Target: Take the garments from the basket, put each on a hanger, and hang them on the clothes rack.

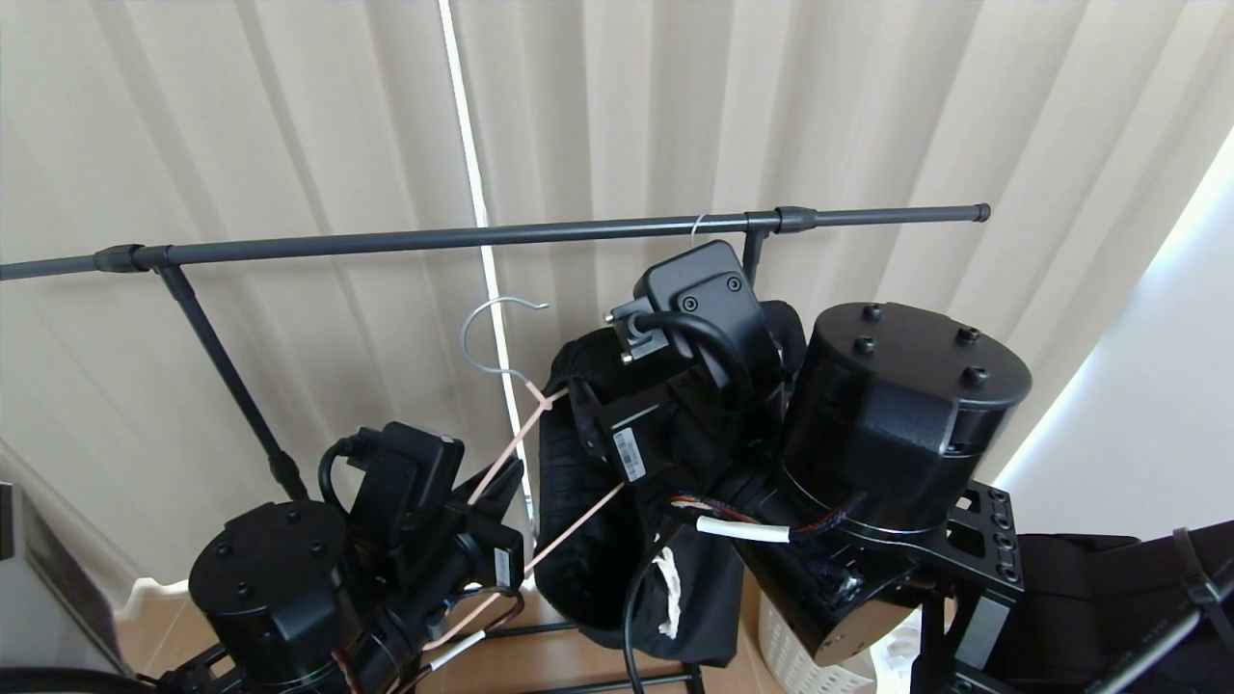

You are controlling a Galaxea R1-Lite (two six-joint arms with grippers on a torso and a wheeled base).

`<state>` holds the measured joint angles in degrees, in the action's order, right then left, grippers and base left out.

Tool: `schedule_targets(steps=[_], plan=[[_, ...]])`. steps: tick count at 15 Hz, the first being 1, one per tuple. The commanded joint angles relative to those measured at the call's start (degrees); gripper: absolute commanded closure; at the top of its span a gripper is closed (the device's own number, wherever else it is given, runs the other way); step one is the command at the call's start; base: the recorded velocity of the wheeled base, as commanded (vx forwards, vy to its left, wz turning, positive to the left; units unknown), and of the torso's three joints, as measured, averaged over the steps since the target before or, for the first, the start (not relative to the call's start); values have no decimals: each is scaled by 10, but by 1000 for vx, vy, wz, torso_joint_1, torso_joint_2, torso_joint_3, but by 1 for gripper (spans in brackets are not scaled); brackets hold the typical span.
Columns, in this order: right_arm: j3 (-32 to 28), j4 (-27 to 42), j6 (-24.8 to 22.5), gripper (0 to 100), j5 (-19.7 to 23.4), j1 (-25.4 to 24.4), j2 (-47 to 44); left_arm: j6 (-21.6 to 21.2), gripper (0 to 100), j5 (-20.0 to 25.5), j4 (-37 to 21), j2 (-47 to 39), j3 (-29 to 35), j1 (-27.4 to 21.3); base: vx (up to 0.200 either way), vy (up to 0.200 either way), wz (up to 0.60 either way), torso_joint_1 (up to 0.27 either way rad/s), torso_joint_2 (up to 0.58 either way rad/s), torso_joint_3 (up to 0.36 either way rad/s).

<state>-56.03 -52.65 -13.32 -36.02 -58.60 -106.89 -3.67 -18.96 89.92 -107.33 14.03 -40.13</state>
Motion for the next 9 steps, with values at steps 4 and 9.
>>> schedule_targets(steps=[4,9], plan=[[0,0,0,0,0,-1,5,3,100,-10,1,-9,11,5,0,0,0,0,0,0],[0,0,0,0,0,0,5,2,100,-14,1,-24,10,5,0,0,0,0,0,0]])
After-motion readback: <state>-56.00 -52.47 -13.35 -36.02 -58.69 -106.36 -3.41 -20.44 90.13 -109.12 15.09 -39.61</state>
